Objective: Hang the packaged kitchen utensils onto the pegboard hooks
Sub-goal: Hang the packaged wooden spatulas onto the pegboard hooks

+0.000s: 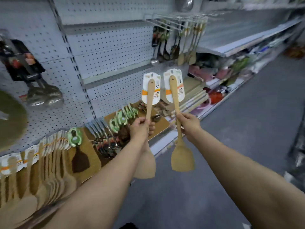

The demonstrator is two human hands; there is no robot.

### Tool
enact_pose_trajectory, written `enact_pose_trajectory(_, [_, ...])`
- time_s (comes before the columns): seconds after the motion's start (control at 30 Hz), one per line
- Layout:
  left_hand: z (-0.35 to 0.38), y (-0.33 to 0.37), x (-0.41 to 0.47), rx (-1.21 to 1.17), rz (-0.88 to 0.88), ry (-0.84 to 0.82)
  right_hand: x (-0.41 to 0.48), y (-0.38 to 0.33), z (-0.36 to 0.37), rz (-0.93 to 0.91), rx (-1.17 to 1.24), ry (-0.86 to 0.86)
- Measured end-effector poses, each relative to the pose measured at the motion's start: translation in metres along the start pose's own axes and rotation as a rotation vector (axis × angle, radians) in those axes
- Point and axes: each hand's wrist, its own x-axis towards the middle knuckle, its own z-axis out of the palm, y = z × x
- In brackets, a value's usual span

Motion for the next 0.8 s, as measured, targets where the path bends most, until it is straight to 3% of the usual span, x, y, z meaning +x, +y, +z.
enact_pose_trajectory(0.37, [0.264,0.023,0.072,-0.054,0.098,-0.198,0.145,-0.074,-0.195,-0.102,0.185,0.231])
enact_pose_trajectory(0.8, [0.547,0.051,0.217,-0.130,0.043,-0.267,0.414,-0.187,-0.352,-0.094,0.237,0.219])
